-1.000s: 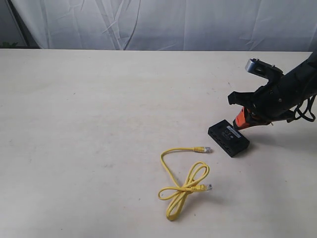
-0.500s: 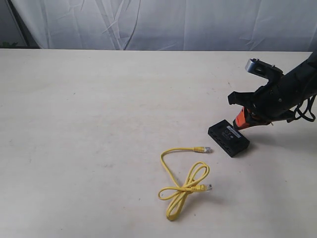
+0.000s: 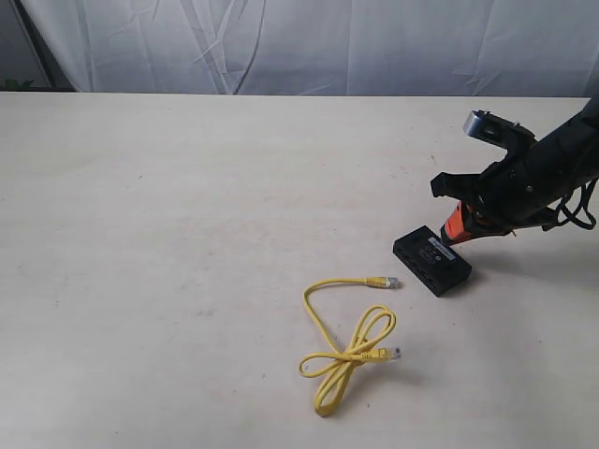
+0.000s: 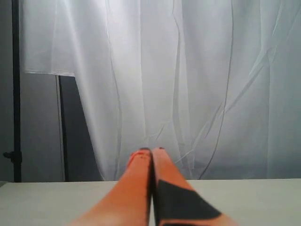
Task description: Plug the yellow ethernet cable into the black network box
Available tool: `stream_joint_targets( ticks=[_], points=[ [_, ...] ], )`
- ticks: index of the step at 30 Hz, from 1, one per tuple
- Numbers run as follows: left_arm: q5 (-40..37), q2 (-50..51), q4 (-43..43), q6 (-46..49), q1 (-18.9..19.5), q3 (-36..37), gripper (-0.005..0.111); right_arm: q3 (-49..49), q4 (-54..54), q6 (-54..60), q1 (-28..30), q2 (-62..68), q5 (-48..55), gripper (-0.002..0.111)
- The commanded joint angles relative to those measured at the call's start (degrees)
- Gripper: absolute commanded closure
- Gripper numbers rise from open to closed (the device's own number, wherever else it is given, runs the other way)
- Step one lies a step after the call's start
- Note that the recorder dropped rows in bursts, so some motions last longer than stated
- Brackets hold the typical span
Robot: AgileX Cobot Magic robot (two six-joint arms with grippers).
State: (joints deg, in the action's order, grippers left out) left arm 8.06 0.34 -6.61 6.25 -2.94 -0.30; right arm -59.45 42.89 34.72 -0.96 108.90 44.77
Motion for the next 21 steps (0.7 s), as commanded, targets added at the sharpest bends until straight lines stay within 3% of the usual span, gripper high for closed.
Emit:
stream_joint_targets(
  ticks=[1, 14, 21],
  points=[
    [1.14, -0.34, -1.28, -0.31, 0.12, 0.30, 0.107, 0.14, -0.02, 0.31, -0.20, -0.01, -0.66, 0.109],
    [2.56, -0.34, -5.40, -0.31, 0.12, 0.30, 0.107, 0.14, -0.12, 0.31, -0.20, -0.01, -1.25, 0.109],
    [0.16, -0.24, -5.15, -0.17, 0.12, -5.05, 0.107, 0.14, -0.02, 0.31, -0.20, -0.01, -1.25, 0.109]
  ],
)
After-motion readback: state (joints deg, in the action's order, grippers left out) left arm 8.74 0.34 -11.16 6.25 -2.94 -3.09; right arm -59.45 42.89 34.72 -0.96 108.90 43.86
